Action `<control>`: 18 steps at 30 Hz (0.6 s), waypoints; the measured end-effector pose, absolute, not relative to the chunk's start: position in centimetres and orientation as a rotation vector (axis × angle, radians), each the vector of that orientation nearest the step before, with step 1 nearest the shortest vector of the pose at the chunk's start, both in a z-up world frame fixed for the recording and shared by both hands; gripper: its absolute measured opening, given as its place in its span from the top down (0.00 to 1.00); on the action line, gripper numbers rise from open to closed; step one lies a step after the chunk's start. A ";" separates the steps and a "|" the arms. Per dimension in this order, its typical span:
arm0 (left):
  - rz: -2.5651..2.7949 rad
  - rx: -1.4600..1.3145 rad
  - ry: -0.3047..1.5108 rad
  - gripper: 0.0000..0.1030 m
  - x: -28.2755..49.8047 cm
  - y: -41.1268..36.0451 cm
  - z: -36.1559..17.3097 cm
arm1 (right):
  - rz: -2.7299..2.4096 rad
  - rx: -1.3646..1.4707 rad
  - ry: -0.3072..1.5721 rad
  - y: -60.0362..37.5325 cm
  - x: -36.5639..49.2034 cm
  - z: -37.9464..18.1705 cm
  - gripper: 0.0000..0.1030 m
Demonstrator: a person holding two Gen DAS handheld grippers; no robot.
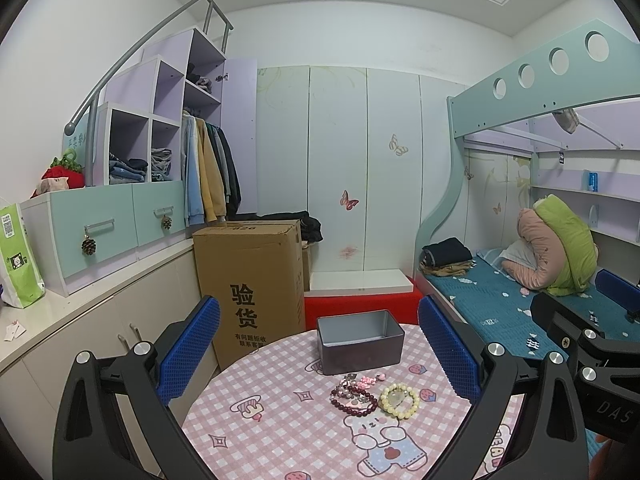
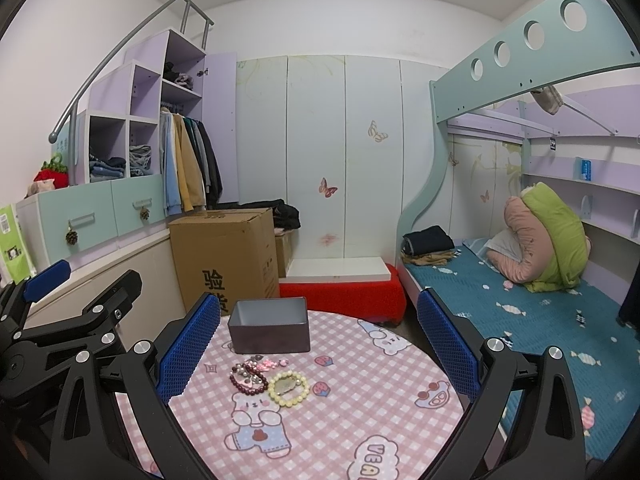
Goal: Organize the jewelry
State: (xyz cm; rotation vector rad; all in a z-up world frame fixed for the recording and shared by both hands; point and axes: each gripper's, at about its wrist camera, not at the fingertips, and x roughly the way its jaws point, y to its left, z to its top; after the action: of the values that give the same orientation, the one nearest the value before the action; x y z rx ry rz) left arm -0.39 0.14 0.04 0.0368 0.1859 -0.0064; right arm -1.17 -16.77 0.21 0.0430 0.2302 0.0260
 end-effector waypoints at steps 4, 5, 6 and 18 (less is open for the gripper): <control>-0.005 0.037 0.186 0.07 -0.4 0.2 0.0 | 0.026 0.044 0.231 -16.8 -1.2 0.2 0.07; -0.006 0.036 0.186 0.07 -0.4 0.2 0.0 | 0.026 0.043 0.231 -16.7 -1.2 0.2 0.07; -0.006 0.037 0.186 0.07 -0.3 0.2 0.0 | 0.026 0.043 0.231 -16.7 -1.1 0.2 0.07; -0.004 0.038 0.194 0.07 -0.1 0.5 -0.1 | 0.031 0.042 0.245 -16.5 -0.9 -0.4 0.07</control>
State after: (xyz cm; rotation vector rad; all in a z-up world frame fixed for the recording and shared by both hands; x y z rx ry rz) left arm -0.09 0.45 -0.14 0.0380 0.1936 -0.0042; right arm -0.86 -16.51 -0.39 0.0418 0.2450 0.0310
